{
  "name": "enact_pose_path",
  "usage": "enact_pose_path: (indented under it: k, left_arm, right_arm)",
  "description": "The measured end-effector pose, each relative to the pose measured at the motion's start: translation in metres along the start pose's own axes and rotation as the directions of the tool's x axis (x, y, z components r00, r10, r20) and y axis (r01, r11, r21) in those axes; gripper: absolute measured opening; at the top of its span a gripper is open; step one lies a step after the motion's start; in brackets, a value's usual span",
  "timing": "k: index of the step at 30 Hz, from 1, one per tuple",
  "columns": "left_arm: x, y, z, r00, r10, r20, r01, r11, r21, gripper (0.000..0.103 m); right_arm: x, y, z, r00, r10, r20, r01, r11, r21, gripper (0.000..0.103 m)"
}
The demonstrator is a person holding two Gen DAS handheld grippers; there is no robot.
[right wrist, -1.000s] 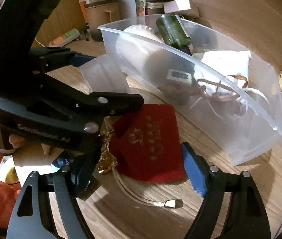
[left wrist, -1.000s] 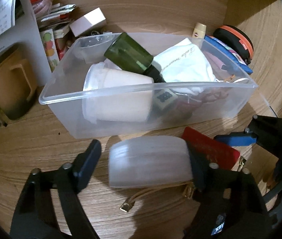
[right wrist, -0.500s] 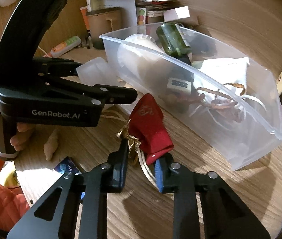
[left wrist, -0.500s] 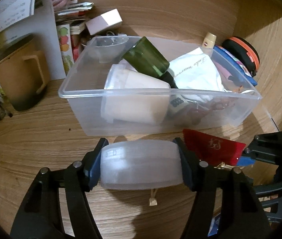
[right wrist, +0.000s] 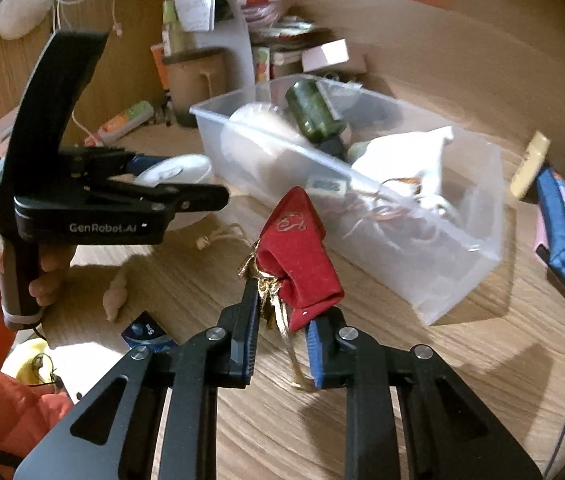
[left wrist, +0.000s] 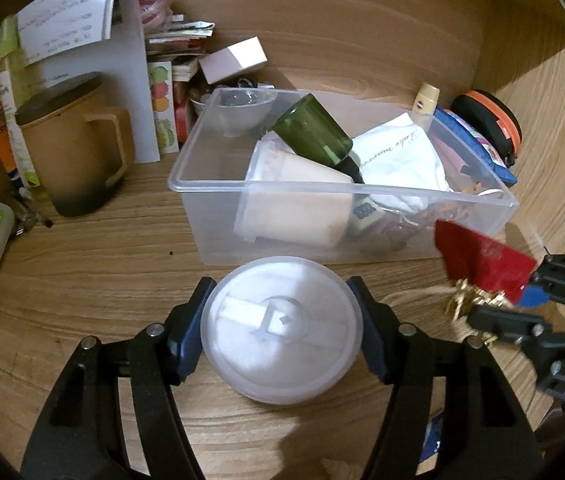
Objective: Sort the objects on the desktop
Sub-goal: 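Carry the white container and red pouch over the clear box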
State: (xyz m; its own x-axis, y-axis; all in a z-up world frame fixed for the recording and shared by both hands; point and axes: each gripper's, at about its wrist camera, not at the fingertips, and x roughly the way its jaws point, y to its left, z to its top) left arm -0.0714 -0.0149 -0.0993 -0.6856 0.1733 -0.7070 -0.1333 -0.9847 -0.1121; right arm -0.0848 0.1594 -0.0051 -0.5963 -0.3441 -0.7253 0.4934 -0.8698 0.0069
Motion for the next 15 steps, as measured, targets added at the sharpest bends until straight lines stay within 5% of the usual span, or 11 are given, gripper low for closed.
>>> enact_pose_path:
  k: [15]
  left_arm:
    - [-0.035, 0.001, 0.012, 0.996, 0.024, 0.085, -0.023, 1.000, -0.015, 0.065]
  right_arm:
    - [-0.040, -0.014, 0.005, 0.994, -0.035, 0.102, 0.030, 0.999, 0.042, 0.019]
